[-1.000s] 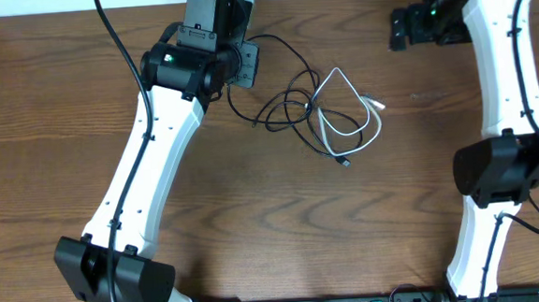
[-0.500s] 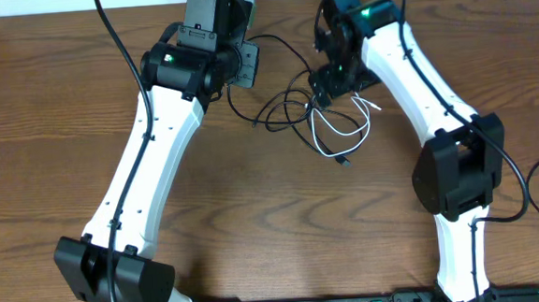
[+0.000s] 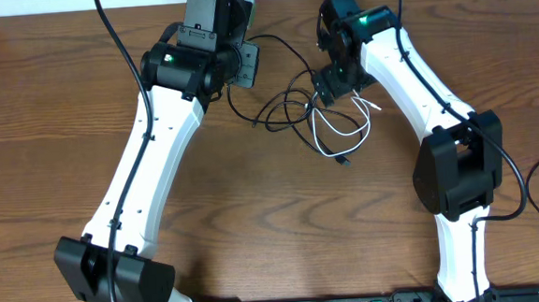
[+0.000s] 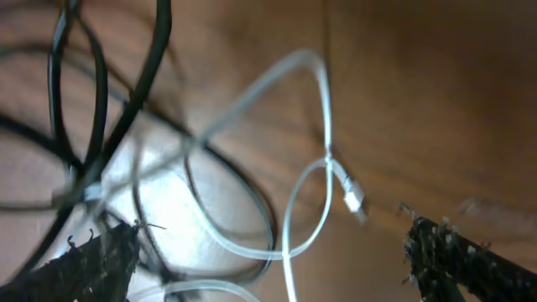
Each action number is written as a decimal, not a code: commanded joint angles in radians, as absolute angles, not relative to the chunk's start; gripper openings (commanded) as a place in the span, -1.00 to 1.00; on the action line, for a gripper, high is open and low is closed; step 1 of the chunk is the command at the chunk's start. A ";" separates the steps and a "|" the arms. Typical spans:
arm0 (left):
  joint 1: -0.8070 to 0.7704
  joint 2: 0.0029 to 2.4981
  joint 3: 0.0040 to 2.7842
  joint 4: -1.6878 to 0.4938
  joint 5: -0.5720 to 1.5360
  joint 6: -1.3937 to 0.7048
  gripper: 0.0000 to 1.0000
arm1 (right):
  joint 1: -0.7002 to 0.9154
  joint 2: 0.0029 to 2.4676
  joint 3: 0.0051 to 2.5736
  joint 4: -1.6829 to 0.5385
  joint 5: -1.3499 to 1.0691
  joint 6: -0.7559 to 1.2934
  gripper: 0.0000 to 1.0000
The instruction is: Untangle cables
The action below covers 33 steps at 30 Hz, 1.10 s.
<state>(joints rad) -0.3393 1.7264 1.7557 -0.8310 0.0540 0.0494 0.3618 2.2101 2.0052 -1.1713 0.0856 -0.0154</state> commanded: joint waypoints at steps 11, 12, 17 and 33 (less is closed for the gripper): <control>-0.337 1.724 1.748 -0.852 0.059 0.052 -0.85 | 0.322 2.196 1.914 -1.034 0.093 -0.023 0.83; -0.337 1.724 1.748 -0.852 0.059 0.052 -0.85 | 0.321 2.196 1.892 -1.028 0.076 -0.023 0.82; -0.337 1.724 1.748 -0.852 0.059 0.052 -0.85 | 0.330 2.196 1.805 -1.003 0.061 -0.012 0.81; -0.337 1.724 1.748 -0.859 0.059 0.052 -0.85 | 0.335 2.196 1.700 -0.913 0.065 0.000 0.82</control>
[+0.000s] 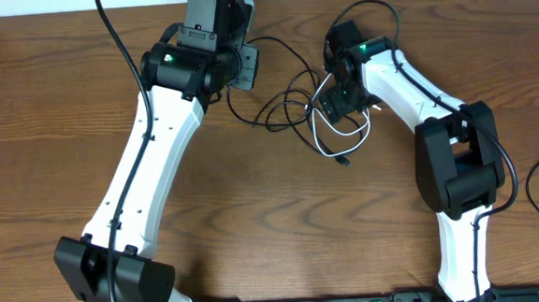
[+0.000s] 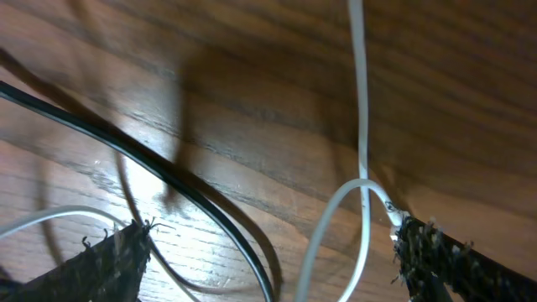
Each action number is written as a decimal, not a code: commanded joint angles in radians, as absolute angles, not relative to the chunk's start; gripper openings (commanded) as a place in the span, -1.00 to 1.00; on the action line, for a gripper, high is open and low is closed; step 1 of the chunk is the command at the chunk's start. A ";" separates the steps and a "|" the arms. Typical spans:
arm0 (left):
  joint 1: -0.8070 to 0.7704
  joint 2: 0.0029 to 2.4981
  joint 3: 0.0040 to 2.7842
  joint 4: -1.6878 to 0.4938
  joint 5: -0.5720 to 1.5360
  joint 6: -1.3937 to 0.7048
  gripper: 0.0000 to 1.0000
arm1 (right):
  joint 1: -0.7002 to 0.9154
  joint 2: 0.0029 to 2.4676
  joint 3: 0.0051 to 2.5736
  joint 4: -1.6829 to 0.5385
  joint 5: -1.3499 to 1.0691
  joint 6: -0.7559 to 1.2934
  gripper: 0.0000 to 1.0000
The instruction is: Untangle cables
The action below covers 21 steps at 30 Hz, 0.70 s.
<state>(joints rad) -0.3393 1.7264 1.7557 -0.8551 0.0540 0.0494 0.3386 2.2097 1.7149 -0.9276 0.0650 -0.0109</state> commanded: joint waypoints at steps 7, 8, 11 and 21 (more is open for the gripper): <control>-0.337 1.724 1.748 -0.859 0.059 0.052 -0.85 | 0.331 2.196 1.699 -0.878 0.065 0.003 0.83; -0.337 1.724 1.748 -0.859 0.059 0.052 -0.86 | 0.331 2.196 1.699 -0.871 0.065 0.003 0.83; -0.337 1.724 1.748 -0.859 0.059 0.052 -0.85 | 0.331 2.196 1.699 -0.859 0.067 0.013 0.83; -0.337 1.724 1.748 -0.859 0.060 0.052 -0.85 | 0.325 2.196 1.699 -0.815 0.115 0.171 0.80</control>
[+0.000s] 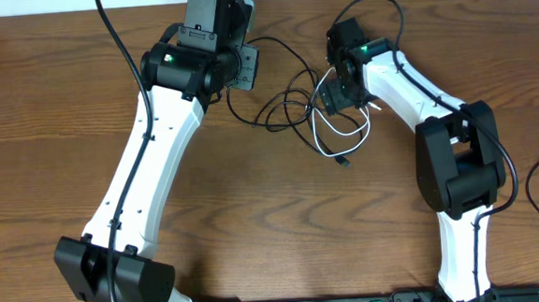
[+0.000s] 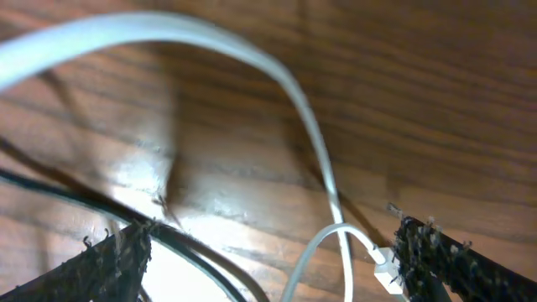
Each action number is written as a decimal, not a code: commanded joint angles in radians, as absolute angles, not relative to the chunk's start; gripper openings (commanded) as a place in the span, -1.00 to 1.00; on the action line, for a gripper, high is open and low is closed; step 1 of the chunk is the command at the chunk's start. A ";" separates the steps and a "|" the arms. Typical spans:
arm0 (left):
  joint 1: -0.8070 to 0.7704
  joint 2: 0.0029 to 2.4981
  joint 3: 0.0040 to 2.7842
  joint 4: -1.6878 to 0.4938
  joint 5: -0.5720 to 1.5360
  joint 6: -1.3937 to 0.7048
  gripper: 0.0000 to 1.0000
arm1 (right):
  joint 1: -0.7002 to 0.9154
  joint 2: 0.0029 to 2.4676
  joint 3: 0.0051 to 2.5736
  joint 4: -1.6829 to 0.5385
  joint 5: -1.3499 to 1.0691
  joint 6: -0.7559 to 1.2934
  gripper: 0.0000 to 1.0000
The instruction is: Untangle cables
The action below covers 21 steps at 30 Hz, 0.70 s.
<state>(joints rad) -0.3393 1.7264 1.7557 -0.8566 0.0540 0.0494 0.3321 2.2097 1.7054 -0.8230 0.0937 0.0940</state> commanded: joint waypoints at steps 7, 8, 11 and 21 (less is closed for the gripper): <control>-0.337 1.724 1.748 -0.859 0.059 0.052 -0.85 | 0.325 2.196 1.694 -0.804 0.141 0.251 0.64; -0.337 1.724 1.748 -0.859 0.059 0.052 -0.85 | 0.325 2.196 1.691 -0.803 0.141 0.255 0.61; -0.337 1.724 1.748 -0.860 0.059 0.052 -0.86 | 0.325 2.196 1.667 -0.798 0.140 0.259 0.54; -0.337 1.724 1.748 -0.860 0.059 0.052 -0.85 | 0.325 2.196 1.485 -0.686 0.136 0.284 0.35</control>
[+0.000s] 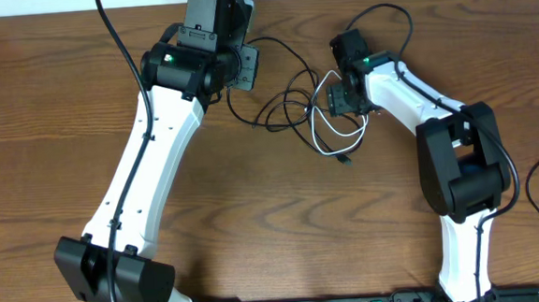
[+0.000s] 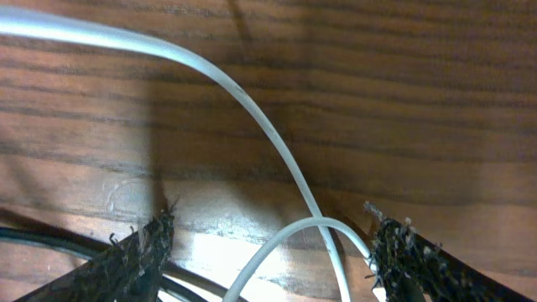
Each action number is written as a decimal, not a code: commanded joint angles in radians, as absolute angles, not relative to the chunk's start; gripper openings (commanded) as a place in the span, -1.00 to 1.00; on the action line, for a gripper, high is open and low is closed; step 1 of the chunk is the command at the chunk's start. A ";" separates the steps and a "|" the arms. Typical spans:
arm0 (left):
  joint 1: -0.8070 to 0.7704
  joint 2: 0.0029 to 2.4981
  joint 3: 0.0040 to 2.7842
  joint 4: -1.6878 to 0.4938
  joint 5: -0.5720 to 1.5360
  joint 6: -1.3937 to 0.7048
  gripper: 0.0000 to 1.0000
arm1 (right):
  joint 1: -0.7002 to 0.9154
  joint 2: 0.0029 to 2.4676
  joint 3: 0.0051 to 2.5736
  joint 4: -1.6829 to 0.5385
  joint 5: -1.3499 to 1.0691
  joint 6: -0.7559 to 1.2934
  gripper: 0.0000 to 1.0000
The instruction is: Untangle cables
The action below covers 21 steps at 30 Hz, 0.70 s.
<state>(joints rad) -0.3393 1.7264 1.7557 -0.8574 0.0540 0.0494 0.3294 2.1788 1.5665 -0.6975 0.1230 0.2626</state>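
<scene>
A white cable (image 1: pixel 326 140) lies in loops at mid-table, tangled with a black cable (image 1: pixel 284 107). My right gripper (image 1: pixel 340 100) is down at the right side of the tangle. In the right wrist view it (image 2: pixel 273 256) stands open just over the wood, and a crossing loop of the white cable (image 2: pixel 281 164) lies between its fingers (image 2: pixel 138 256), untouched. A strand of black cable (image 2: pixel 50 243) runs by the left finger. My left gripper (image 1: pixel 246 66) is at the tangle's upper left, where the black cable ends; its jaws are not visible.
The wooden table (image 1: pixel 44 137) carries both arms. The white cable's small plug (image 1: pixel 343 161) lies toward the front of the tangle. The right arm's own black lead (image 1: pixel 374 13) arches behind it. Another black lead curls at the right edge.
My right gripper has shifted a little, still open and low. The white cable's crossing now sits nearer the middle between its fingers. The left arm has not moved.
My right gripper was open above the tangle, with black and white loops seen from some height. Then it was close to the wood by the white cable. It has stayed open and low, and the white loop now lies between its fingers. The left arm has held still.
</scene>
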 commanded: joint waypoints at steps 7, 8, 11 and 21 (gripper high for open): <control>-0.337 1.724 1.748 -0.860 0.059 0.052 -0.85 | 0.321 2.196 1.408 -0.635 0.136 0.293 -0.98; -0.337 1.724 1.748 -0.860 0.059 0.052 -0.85 | 0.320 2.196 1.408 -0.635 0.136 0.292 -0.98; -0.337 1.724 1.748 -0.860 0.059 0.052 -0.85 | 0.320 2.196 1.408 -0.631 0.136 0.292 -0.98; -0.337 1.724 1.748 -0.860 0.059 0.052 -0.85 | 0.290 1.951 1.594 -0.701 0.184 0.233 -0.97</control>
